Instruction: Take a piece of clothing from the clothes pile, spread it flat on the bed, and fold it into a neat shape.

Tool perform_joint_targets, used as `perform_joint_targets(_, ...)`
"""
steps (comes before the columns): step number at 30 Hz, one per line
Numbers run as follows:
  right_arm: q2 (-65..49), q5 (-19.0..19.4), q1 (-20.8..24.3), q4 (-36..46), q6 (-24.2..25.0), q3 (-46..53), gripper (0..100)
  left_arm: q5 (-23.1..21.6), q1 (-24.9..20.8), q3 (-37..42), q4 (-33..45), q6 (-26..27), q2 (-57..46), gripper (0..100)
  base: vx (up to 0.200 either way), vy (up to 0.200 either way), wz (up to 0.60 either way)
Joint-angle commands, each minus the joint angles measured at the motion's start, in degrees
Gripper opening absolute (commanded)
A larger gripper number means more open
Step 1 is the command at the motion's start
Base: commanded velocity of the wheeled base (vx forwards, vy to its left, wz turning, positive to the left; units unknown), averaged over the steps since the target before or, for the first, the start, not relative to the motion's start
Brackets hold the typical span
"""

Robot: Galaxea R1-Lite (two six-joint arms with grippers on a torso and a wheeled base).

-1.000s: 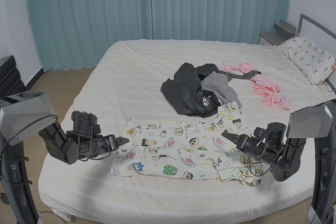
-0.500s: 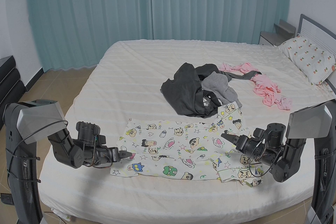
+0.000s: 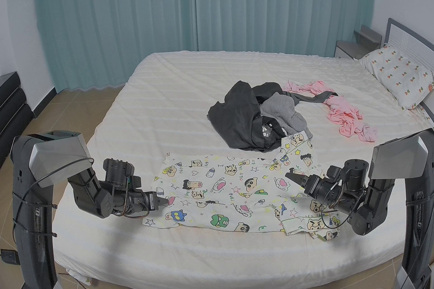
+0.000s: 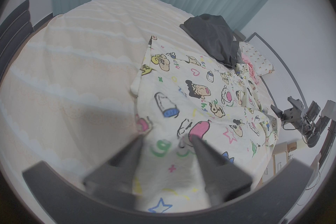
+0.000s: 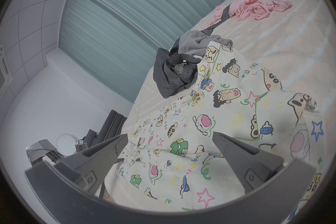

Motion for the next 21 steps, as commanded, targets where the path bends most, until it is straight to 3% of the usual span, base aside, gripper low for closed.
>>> perform_joint_targets(1, 0.15, 0.04, -0.05, -0.61, -0.02, 0.03, 100, 0.01, 0.15, 0.35, 0.07, -0.06, -0.05, 0, 0.0, 0.0, 0.0)
perform_joint_targets(21, 1.91, 0.04, 0.22, -0.61, -1.34, -0.06, 100, 0.8, -0.2, 10.19, -0.11, 0.56, -7.78, 0, 0.0, 0.0, 0.0)
